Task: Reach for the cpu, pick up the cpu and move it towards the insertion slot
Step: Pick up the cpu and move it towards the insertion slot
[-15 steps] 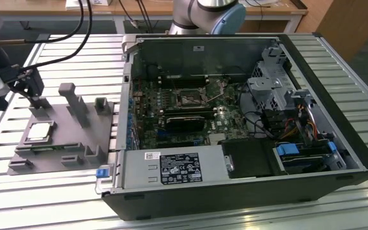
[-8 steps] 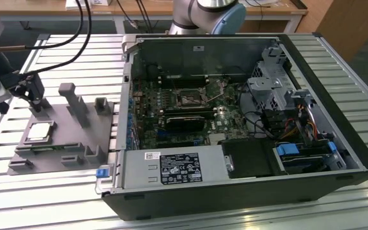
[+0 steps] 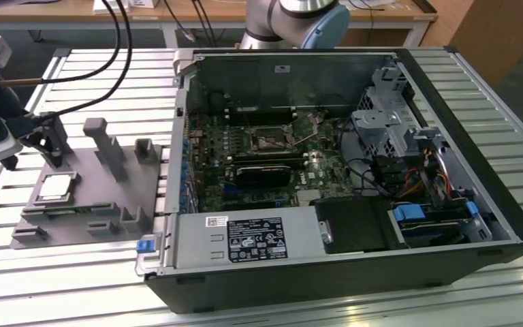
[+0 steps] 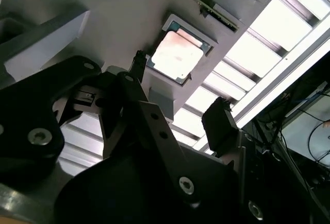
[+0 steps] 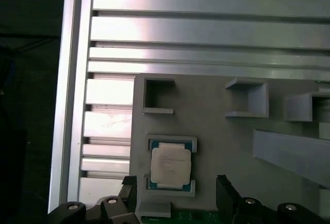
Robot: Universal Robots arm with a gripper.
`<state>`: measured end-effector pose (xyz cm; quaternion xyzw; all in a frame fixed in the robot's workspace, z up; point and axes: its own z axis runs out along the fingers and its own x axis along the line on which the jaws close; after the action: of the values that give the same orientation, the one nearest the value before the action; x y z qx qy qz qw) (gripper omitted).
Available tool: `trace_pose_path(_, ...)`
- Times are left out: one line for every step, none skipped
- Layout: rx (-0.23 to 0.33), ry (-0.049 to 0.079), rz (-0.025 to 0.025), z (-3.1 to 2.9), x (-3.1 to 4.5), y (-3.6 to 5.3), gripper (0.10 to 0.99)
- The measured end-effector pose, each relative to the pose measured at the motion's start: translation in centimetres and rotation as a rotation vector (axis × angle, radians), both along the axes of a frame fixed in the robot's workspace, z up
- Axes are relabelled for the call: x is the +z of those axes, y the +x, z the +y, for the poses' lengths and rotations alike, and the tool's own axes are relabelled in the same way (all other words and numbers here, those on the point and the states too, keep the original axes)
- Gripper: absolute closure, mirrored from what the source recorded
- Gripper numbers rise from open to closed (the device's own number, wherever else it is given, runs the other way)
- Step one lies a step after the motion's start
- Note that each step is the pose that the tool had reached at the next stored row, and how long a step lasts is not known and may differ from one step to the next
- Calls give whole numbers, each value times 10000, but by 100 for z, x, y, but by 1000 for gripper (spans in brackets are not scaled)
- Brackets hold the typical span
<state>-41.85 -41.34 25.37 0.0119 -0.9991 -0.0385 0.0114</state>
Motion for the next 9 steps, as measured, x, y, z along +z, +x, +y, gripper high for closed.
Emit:
trace_pose_path(1, 0, 0, -6, -21, 0, 373)
trace_pose_path(0, 0, 0, -8, -40, -1, 373)
trace_pose_path(-1, 0, 1, -9, -57, -2, 373)
trace_pose_path(-2, 0, 0, -10, -75, -2, 373)
trace_pose_path(-1, 0, 0, -11, -93, -1, 373)
trace_pose_path(-1, 0, 0, -12, -111, -2, 373)
trace_pose_path(0, 0, -4, -12, -129, -4, 373)
trace_pose_path(1, 0, -9, -12, -147, -6, 373)
trace_pose_path(0, -3, -16, -12, -166, -9, 373)
